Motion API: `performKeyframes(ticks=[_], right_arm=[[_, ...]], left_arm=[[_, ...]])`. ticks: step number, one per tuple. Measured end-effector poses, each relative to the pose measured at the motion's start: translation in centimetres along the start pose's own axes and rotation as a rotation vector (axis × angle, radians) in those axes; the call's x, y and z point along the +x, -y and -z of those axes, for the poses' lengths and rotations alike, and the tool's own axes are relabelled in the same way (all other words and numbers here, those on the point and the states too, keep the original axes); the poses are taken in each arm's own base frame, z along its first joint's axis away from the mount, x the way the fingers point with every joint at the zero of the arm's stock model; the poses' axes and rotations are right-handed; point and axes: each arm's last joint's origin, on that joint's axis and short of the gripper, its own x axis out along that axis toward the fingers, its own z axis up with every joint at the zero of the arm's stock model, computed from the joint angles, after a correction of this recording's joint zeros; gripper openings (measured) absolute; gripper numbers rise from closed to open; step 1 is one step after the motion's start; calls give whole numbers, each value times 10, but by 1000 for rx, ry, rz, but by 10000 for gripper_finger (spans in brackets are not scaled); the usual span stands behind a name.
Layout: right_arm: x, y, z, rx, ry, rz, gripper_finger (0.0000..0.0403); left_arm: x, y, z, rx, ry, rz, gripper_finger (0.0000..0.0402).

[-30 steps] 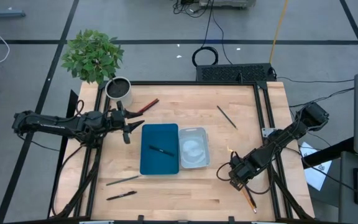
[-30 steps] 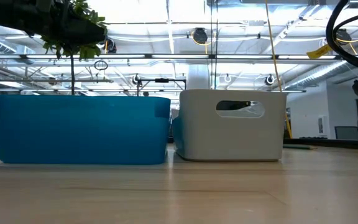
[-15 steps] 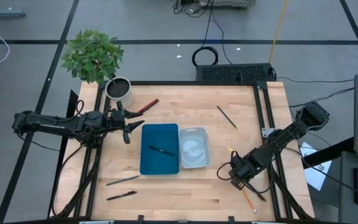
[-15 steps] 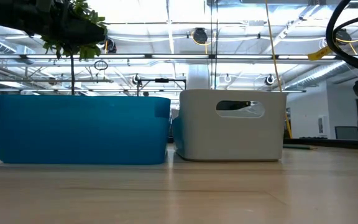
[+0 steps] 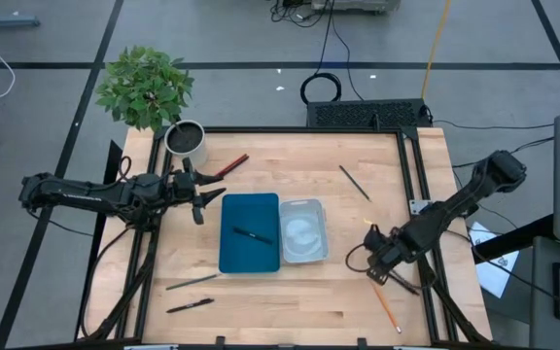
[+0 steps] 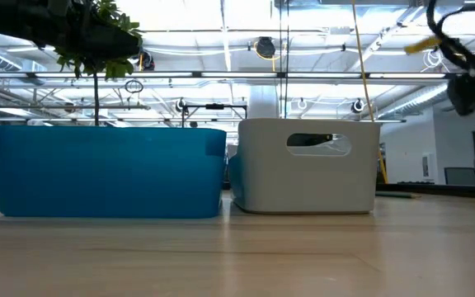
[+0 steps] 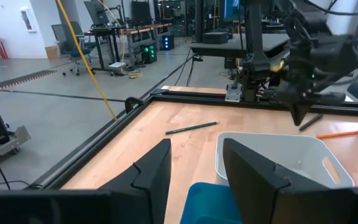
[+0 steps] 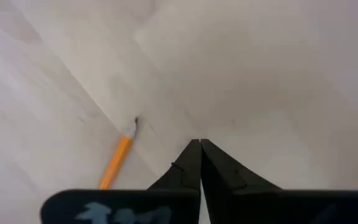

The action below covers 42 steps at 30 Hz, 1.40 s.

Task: Sort pens & pencils
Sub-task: Put the bottom right black pen into the blue bin

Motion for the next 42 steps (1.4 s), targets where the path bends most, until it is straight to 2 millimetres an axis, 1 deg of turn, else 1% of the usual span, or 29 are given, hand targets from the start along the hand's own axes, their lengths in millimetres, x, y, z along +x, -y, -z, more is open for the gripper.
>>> performKeyframes(ticks=[3,5,10,15,18,21,26,29,34,42], right_arm=[[-10,4,-8,-38,97,-32,4],[-16,6,-12,-50,130,-53,3],[-25,9,-14,-48,103,-119,2],[-25,1,-5,-44,-8,-215,0],[-21,-5,2,-31,-55,-218,11],[-15,-8,9,-19,-116,-187,38],[-4,-3,19,5,-167,-34,97],[3,-2,22,0,-183,29,119],[13,-8,21,1,-187,35,127],[27,-10,21,1,-204,108,127]], left_arm=[[0,0,0,-1,0,0,152],[0,0,0,0,0,0,152],[0,0,0,-13,-1,0,152],[0,0,0,-18,-4,0,152],[0,0,1,-22,-7,1,152],[0,0,1,-22,-7,1,152],[0,0,1,-21,-7,0,152],[0,0,1,-21,-7,0,152],[0,0,1,-21,-7,0,152],[0,0,1,-21,-8,0,152]])
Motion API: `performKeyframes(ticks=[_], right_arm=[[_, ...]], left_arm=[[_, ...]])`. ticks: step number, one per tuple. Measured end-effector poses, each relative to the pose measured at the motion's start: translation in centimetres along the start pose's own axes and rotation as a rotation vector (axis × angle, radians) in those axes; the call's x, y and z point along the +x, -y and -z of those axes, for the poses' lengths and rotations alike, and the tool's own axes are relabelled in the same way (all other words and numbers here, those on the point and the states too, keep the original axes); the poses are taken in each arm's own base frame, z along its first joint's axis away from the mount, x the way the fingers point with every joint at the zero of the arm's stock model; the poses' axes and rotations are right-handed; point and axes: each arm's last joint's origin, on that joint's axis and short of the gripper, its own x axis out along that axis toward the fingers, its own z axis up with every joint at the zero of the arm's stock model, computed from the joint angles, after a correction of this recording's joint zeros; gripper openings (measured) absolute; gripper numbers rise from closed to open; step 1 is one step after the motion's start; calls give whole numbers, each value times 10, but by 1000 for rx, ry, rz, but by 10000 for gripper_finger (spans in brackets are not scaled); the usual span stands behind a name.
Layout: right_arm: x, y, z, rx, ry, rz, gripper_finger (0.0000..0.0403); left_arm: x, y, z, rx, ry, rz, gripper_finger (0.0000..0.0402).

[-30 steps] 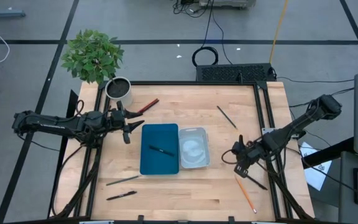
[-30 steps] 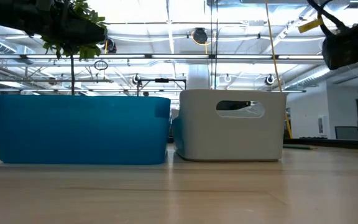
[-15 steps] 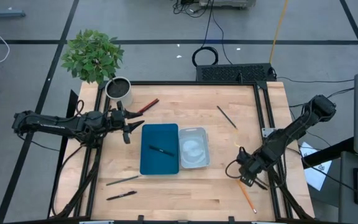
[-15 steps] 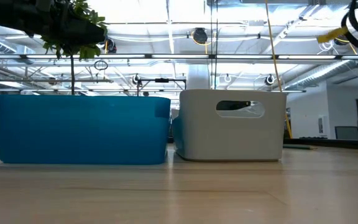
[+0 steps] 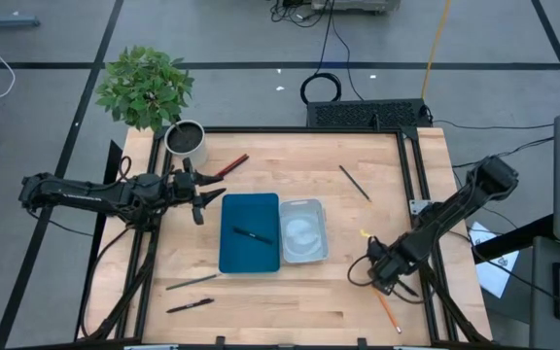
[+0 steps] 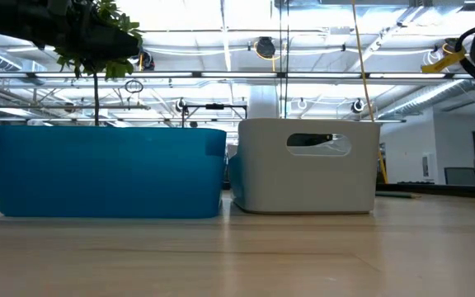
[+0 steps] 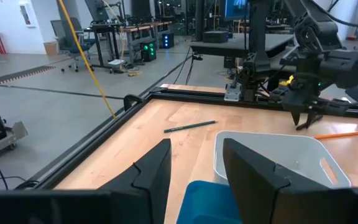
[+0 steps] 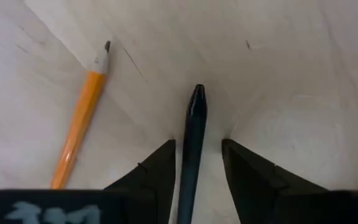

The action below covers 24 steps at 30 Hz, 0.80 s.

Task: Sort pens & pencils
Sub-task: Put the bottom right black pen into the blue bin

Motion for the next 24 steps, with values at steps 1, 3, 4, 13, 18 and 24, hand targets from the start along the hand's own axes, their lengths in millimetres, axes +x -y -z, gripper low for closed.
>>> performKeyframes(ticks=[1,3,4,13,18,24], right_arm=[[2,0,0,2,-3,10,127],[5,0,-1,6,-10,30,125],[6,1,-1,9,-13,42,122],[9,5,-1,13,-26,92,16],[8,6,-2,13,-23,97,14],[-1,8,-9,-24,19,45,14]], left_arm=[[0,0,0,0,0,0,152],[0,0,0,0,0,0,152],[0,0,0,0,-1,0,152],[0,0,0,1,-1,0,152],[0,0,0,1,-1,0,152],[0,0,0,1,0,0,152]])
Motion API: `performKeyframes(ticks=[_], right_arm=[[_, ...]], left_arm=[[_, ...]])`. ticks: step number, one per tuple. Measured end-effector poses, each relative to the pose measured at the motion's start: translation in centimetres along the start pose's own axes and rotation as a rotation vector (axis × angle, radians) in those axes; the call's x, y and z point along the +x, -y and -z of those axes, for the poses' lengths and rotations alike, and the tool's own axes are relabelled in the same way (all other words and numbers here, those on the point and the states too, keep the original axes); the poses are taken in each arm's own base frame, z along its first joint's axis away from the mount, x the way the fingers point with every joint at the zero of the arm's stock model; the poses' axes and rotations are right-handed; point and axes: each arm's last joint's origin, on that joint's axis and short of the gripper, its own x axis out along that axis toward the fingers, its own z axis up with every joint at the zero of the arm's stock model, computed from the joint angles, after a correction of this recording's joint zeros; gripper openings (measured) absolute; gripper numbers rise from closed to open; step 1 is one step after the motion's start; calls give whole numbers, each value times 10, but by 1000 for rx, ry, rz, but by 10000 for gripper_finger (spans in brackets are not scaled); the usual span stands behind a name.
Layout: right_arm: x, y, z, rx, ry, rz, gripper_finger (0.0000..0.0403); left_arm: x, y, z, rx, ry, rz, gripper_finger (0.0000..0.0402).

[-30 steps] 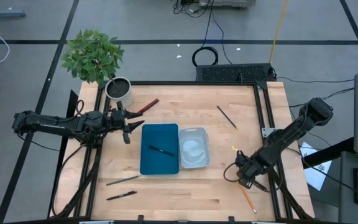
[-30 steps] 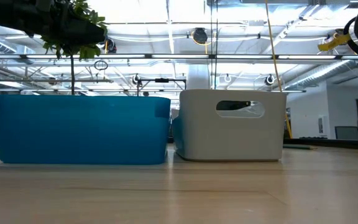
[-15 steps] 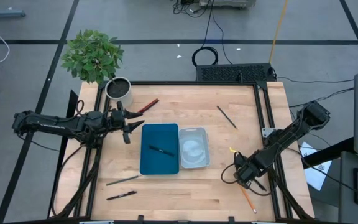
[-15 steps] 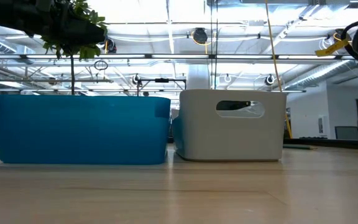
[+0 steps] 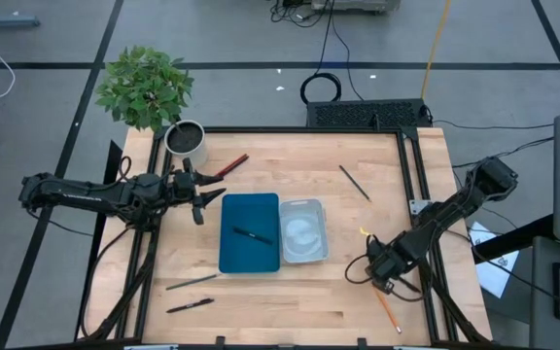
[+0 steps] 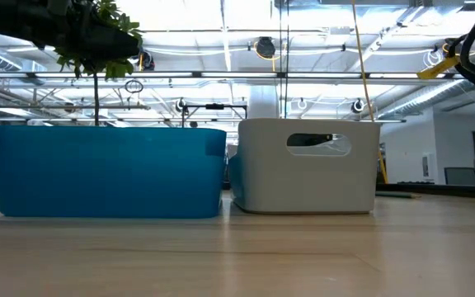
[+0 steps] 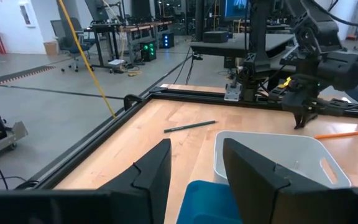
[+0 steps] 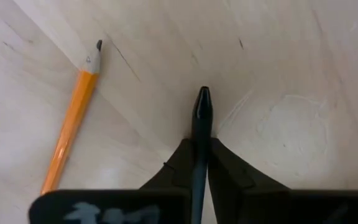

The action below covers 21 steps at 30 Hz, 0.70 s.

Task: Sort pens & pencils
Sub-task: Put the bottom right black pen into the blue bin

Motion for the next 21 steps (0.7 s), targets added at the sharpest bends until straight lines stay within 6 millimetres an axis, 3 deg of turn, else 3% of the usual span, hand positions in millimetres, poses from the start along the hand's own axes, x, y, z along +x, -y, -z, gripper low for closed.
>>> performKeyframes(ticks=[11,21], right_arm=[[-35,10,-29,-94,396,-122,11],[-63,36,-65,-184,707,-6,11]], left_arm=[[0,0,0,0,0,0,152],[0,0,0,0,1,0,152]])
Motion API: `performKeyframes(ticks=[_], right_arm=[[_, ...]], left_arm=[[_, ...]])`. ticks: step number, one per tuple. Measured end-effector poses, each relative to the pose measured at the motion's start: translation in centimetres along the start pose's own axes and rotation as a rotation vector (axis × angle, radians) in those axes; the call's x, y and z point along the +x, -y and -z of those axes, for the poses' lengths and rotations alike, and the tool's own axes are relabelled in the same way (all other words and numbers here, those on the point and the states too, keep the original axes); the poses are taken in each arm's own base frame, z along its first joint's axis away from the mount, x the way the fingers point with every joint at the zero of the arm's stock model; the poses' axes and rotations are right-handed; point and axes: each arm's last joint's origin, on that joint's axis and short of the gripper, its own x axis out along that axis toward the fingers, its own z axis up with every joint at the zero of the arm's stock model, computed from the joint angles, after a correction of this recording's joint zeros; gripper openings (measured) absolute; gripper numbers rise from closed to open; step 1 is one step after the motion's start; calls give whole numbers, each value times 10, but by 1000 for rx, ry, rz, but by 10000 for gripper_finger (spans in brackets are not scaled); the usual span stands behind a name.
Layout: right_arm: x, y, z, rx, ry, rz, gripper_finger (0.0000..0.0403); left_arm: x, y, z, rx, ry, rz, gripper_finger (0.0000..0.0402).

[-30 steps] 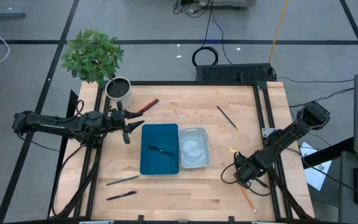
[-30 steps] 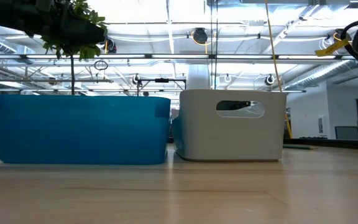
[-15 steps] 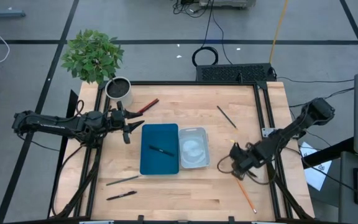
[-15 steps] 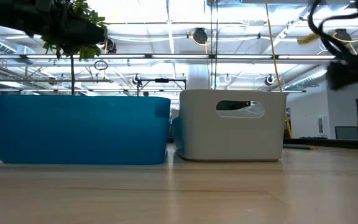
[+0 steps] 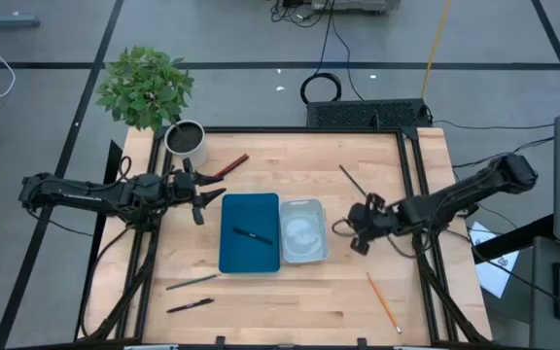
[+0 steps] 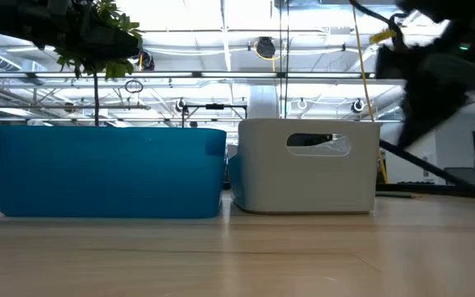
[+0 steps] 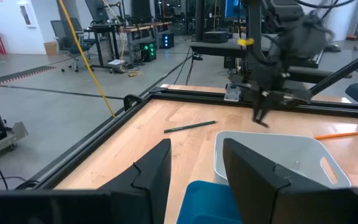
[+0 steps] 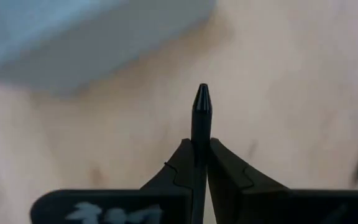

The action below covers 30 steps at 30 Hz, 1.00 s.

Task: Sort pens & pencils
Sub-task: Put the bottom right black pen into the blue bin

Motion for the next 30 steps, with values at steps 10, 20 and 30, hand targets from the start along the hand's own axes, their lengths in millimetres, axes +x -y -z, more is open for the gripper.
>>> performKeyframes(ticks=[10,20,30], right_arm=[[-10,28,-62,-171,501,24,11],[-6,52,-95,-238,891,-252,11],[-6,49,-102,-278,980,-374,11]], left_arm=[[0,0,-1,12,9,0,152],[28,11,-10,89,175,102,152],[63,7,-1,73,167,178,152]])
